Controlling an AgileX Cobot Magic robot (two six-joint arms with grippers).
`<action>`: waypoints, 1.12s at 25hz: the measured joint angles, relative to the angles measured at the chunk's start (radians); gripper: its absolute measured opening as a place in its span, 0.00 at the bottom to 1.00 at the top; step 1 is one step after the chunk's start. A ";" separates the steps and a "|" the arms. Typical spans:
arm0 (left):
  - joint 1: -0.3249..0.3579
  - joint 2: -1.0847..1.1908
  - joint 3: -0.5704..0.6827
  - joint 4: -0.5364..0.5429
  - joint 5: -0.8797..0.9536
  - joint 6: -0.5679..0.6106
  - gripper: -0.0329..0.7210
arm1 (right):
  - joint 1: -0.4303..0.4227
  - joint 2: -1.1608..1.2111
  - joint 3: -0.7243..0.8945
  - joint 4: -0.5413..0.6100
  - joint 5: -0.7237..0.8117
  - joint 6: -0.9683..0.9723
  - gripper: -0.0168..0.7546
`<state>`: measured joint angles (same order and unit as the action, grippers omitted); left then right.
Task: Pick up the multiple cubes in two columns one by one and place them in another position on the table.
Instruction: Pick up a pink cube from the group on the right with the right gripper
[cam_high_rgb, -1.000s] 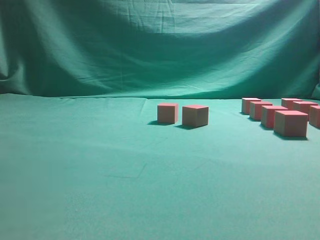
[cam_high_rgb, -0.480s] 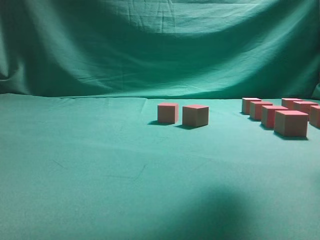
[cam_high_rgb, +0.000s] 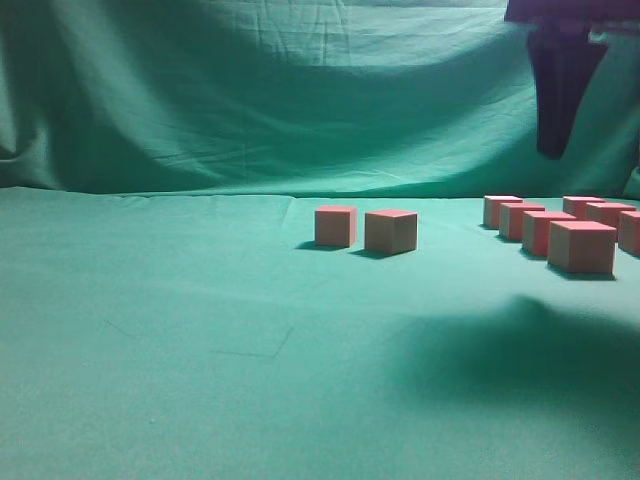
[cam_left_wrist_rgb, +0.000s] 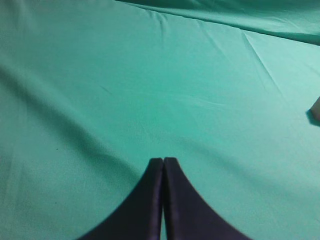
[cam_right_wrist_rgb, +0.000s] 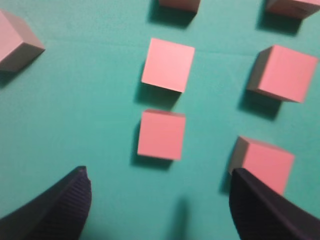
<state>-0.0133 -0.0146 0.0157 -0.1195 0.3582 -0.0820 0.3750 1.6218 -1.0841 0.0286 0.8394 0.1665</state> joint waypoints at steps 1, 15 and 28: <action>0.000 0.000 0.000 0.000 0.000 0.000 0.04 | 0.000 0.021 0.000 0.000 -0.019 0.000 0.75; 0.000 0.000 0.000 0.000 0.000 0.000 0.04 | 0.000 0.200 0.000 0.000 -0.160 0.000 0.70; 0.000 0.000 0.000 0.000 0.000 0.000 0.04 | 0.009 0.210 -0.148 0.007 0.044 -0.060 0.36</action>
<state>-0.0133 -0.0146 0.0157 -0.1195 0.3582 -0.0820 0.3843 1.8321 -1.2318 0.0356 0.8838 0.1070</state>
